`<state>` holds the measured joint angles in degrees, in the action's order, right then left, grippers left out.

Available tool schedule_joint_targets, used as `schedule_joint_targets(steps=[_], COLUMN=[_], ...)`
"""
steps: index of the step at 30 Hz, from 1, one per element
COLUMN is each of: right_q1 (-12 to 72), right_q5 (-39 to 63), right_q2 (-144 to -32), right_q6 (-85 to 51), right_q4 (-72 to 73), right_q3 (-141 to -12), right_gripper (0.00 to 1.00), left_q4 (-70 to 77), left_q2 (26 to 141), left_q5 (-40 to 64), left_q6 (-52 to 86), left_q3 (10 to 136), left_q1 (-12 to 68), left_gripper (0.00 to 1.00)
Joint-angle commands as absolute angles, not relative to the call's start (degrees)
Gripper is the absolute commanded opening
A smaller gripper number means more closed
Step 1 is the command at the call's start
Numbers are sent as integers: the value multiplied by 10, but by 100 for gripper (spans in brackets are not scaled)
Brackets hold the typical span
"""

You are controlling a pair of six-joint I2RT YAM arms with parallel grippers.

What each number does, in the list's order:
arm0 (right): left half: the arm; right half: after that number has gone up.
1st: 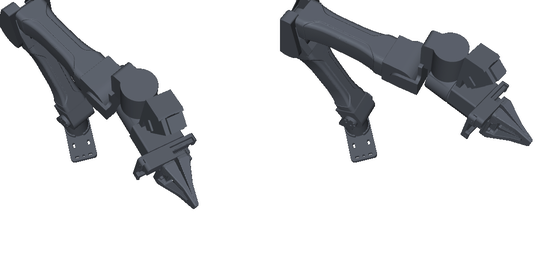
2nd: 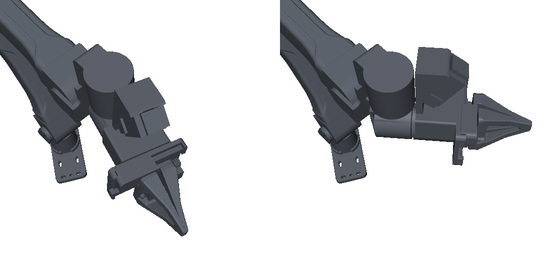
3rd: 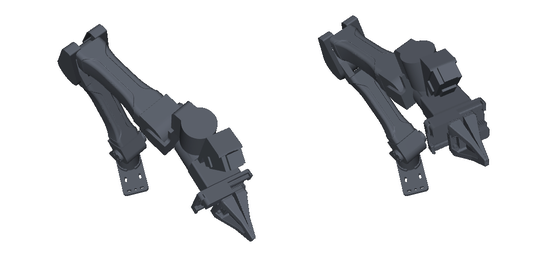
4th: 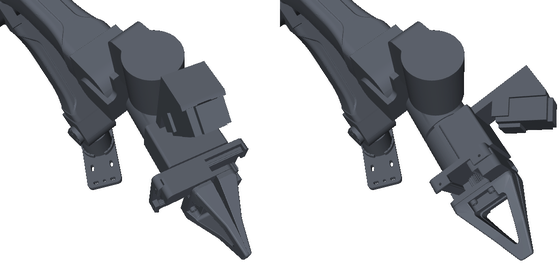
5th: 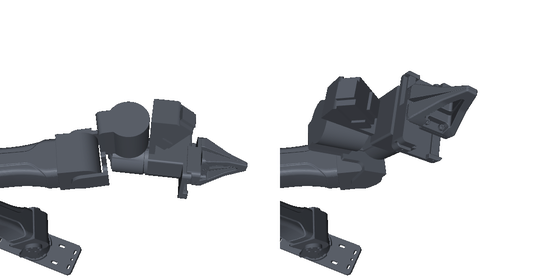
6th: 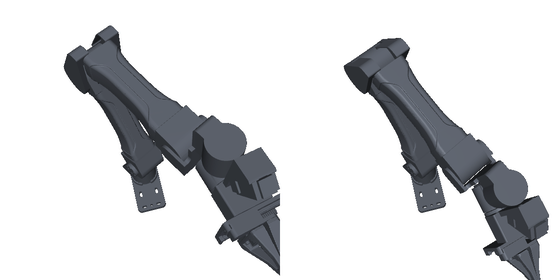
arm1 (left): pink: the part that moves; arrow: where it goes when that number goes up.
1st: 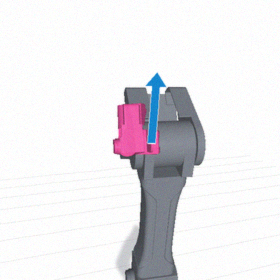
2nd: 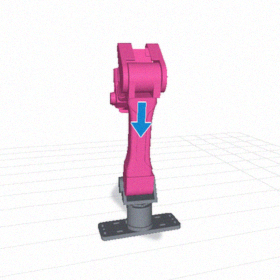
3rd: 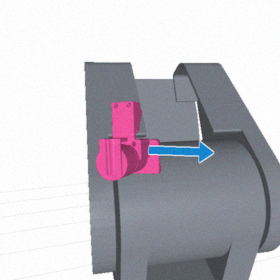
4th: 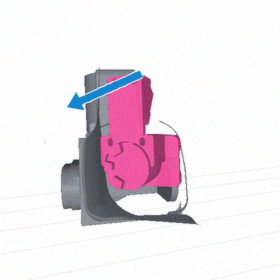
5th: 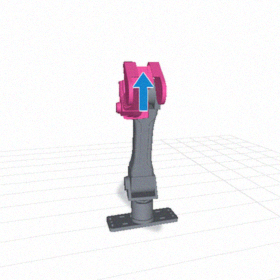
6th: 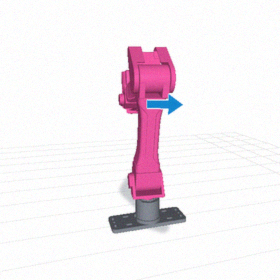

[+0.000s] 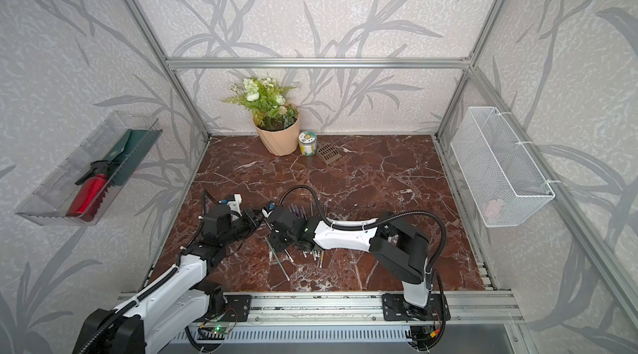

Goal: Remove the protective cover of the pencils
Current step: Remove the protective sleeve from the pencil.

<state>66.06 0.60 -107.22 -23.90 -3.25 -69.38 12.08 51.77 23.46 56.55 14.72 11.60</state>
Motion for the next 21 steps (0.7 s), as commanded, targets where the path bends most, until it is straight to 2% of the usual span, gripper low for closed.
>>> schedule_joint_targets(steps=[1,21], right_q1=[665,676], right_q5=[17,21], right_q2=[-1072,-1016], right_q6=[-230,-231], right_q4=[-33,7], right_q3=[-701,-604], right_gripper=[0,0], left_q4=[123,112], left_q2=[507,509], left_q5=[227,191], left_q6=[565,558], left_q3=[150,148], left_q1=[118,117], left_gripper=[0,0])
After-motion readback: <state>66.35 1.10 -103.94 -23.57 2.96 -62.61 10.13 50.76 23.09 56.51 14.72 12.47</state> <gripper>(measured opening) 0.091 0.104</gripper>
